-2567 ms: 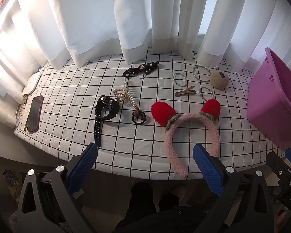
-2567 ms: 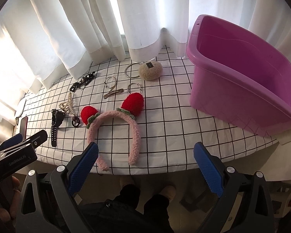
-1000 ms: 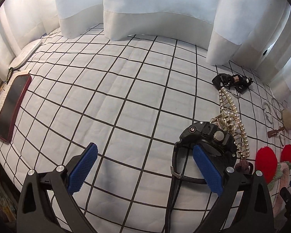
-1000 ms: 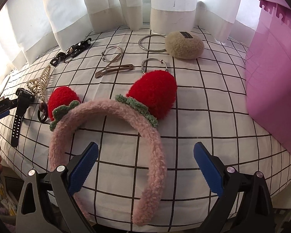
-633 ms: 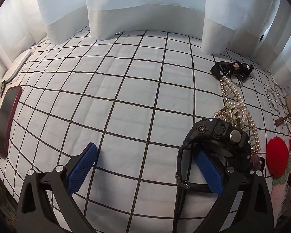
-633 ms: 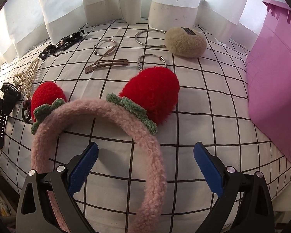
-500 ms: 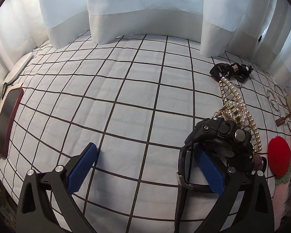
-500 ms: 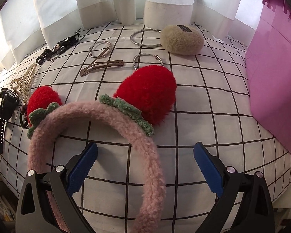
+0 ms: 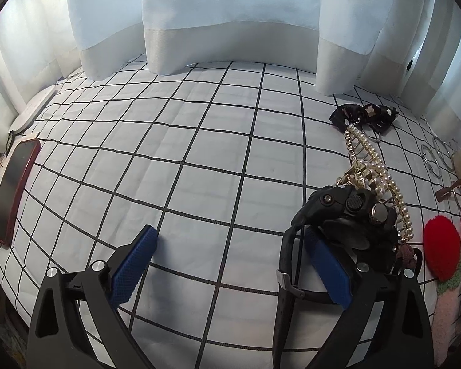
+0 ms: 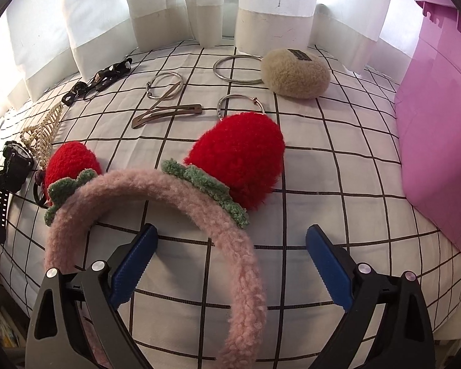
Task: Organize jewelry
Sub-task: 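Grasp the black watch with the left gripper while the right gripper grasps the pink headband, then carry the watch and headband into the pink tub and open both grippers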
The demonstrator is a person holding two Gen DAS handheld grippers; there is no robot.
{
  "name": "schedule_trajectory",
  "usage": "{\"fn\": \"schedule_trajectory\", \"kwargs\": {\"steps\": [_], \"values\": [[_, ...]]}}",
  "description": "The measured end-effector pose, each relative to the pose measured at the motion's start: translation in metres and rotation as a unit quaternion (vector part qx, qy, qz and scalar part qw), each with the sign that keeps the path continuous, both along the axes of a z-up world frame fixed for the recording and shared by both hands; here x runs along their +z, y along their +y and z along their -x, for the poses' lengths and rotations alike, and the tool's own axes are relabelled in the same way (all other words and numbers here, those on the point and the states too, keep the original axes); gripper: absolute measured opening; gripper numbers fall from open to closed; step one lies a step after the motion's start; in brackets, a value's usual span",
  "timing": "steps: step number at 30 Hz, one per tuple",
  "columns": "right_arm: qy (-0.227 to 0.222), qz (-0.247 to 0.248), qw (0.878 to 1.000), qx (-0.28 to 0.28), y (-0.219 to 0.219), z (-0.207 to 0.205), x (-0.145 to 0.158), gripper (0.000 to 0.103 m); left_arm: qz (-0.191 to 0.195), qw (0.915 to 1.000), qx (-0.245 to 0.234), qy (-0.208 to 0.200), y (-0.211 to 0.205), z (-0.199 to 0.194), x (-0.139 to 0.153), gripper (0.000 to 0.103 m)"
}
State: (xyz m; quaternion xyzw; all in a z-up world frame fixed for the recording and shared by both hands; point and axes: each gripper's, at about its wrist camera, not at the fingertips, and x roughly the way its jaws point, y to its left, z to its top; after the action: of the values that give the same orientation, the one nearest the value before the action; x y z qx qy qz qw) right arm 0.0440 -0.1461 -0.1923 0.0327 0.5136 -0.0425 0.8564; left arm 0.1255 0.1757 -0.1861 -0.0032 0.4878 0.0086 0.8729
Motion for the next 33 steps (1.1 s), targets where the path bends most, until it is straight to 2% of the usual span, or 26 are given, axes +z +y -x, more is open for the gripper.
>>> {"fn": "schedule_trajectory", "kwargs": {"steps": [2,3,4,5,6,7,8,10,14,25,33], "values": [[-0.008,-0.004,1.000,0.002,0.003,0.004,0.001,0.078,0.000,0.9999,-0.014,-0.003,-0.004,0.003,0.004,0.070],[-0.012,-0.003,1.000,0.003,0.004,0.006,0.003,0.072,0.000,0.9998,-0.022,-0.004,-0.007,0.005,0.005,0.065],[-0.016,-0.002,1.000,0.003,0.005,0.006,0.005,0.054,0.000,0.9996,-0.029,-0.004,-0.010,0.006,0.006,0.056],[-0.018,0.003,1.000,0.003,0.006,0.006,0.007,0.026,0.001,0.9994,-0.036,-0.004,-0.013,0.007,0.007,0.046],[-0.016,0.007,1.000,0.004,0.007,0.006,0.008,0.023,0.002,0.9991,-0.043,-0.004,-0.016,0.008,0.008,0.040],[-0.015,0.004,1.000,0.005,0.006,0.005,0.007,0.022,0.004,0.9987,-0.051,-0.004,-0.019,0.009,0.009,0.023],[-0.015,-0.002,1.000,0.005,0.004,0.006,0.007,0.021,-0.001,0.9985,-0.056,-0.003,-0.022,0.010,0.010,0.015],[-0.017,-0.013,1.000,0.000,0.001,0.007,0.008,0.020,-0.009,0.9982,-0.059,-0.005,-0.024,0.012,0.011,0.012],[-0.038,-0.016,0.999,-0.009,-0.001,0.013,0.018,0.016,0.006,0.9981,-0.060,-0.006,-0.022,0.014,0.018,0.009],[-0.077,-0.035,0.996,-0.002,0.004,0.022,0.050,0.016,0.029,0.9972,-0.066,-0.020,-0.022,0.022,0.044,0.009],[-0.107,-0.040,0.993,-0.001,0.005,0.029,0.080,0.016,0.042,0.9947,-0.077,-0.053,-0.026,0.030,0.086,0.009]]}}
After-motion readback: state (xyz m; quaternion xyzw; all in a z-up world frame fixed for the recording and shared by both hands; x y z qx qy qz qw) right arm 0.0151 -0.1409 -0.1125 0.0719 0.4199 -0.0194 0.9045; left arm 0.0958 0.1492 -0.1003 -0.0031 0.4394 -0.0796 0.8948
